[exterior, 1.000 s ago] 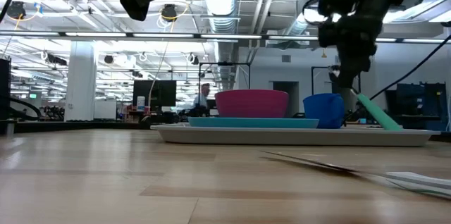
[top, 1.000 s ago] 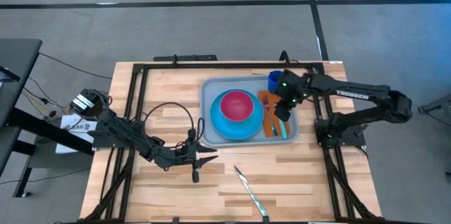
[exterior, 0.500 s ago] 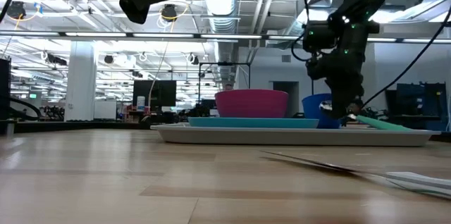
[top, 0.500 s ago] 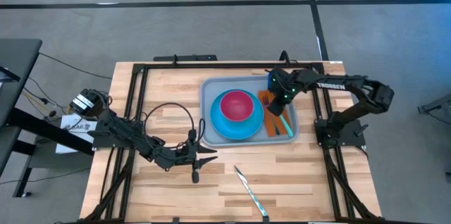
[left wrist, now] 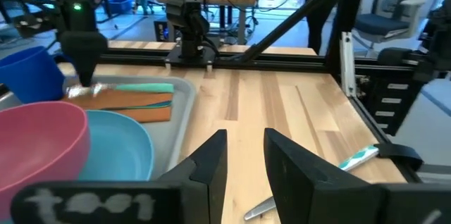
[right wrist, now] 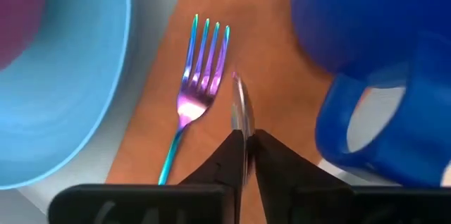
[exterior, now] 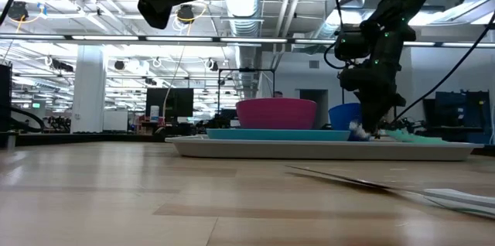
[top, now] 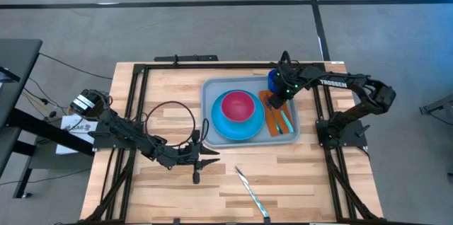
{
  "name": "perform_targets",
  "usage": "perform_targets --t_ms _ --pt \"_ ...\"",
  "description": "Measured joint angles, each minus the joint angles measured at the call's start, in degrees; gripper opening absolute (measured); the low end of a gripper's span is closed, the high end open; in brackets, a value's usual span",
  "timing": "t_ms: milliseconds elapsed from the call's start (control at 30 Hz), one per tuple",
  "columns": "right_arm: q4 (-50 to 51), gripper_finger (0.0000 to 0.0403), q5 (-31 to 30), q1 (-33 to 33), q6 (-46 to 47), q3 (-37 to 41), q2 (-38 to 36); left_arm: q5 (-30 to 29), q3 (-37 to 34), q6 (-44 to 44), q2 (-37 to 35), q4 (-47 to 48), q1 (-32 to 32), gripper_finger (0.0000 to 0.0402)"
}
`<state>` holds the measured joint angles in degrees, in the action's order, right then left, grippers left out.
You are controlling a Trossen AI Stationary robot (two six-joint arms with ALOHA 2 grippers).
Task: Set up tray
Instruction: Put the blue spoon on top of the brown napkin to the right of the blue fork, then put the blue patterned knife between the blue fork and blue spoon on the brown napkin
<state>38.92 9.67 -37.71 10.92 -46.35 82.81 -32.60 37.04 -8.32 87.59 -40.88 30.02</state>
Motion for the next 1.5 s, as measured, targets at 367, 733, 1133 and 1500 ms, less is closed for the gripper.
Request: perform_targets --t_ms 367,733,1133,1500 --pt "1.05 0.008 0.32 0.06 0.22 0.0 -0.15 1.94 0.0 -1.04 0.0 0.0 -0.02 0.0082" --pt "7.8 0.0082 2.47 6.34 5.91 -0.02 -9.05 -1.11 0.0 -0.5 0.0 -0.04 -0.41 0.0082" --pt "-4.34 0.0082 7.99 37.65 29.15 -0.07 -17.19 -0.95 0.0 -0.54 0.0 0.36 -0.39 0.0082" --pt "-28.57 0.0082 -10.93 66.42 41.23 -0.12 -1.95 2.38 0.0 -2.34 0.0 4.61 -0.39 0.0082"
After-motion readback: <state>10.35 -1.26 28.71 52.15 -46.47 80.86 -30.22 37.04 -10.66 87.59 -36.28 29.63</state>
